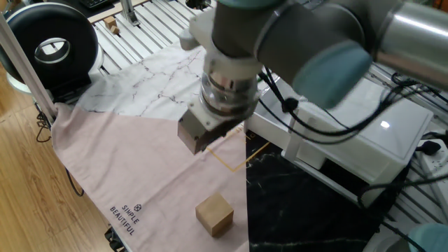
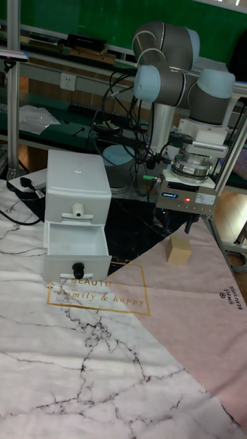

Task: Put things in the drawer

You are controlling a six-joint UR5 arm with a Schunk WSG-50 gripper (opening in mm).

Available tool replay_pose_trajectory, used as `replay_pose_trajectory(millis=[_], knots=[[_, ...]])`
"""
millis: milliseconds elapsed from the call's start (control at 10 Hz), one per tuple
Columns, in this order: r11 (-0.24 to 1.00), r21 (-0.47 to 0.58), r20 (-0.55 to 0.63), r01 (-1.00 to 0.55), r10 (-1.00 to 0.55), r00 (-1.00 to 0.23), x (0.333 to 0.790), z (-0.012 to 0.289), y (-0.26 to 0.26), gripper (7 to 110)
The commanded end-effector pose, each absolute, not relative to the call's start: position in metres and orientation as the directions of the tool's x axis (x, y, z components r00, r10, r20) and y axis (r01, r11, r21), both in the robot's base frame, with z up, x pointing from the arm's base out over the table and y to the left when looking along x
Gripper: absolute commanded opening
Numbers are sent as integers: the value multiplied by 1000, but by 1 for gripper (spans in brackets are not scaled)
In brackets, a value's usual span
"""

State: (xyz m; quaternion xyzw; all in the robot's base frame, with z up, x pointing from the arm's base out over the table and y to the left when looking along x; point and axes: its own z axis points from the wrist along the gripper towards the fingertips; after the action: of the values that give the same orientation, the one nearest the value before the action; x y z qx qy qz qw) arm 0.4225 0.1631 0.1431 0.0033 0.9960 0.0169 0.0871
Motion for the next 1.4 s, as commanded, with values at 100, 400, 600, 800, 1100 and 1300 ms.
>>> replay_pose_trajectory(millis=[100, 400, 600, 800, 1100, 1300], knots=[[998, 59, -184, 29, 40, -982, 412, 136, 169, 66], [999, 36, -121, 23, 27, -992, 407, 138, 160, 66], [1000, 6, -59, 0, 1, -998, 394, 143, 152, 44], [998, 24, -18, -64, -63, -998, 383, 143, 157, 44], [986, 50, 28, -161, -162, -986, 370, 143, 162, 44], [980, 48, 47, -192, -194, -980, 365, 143, 160, 44]])
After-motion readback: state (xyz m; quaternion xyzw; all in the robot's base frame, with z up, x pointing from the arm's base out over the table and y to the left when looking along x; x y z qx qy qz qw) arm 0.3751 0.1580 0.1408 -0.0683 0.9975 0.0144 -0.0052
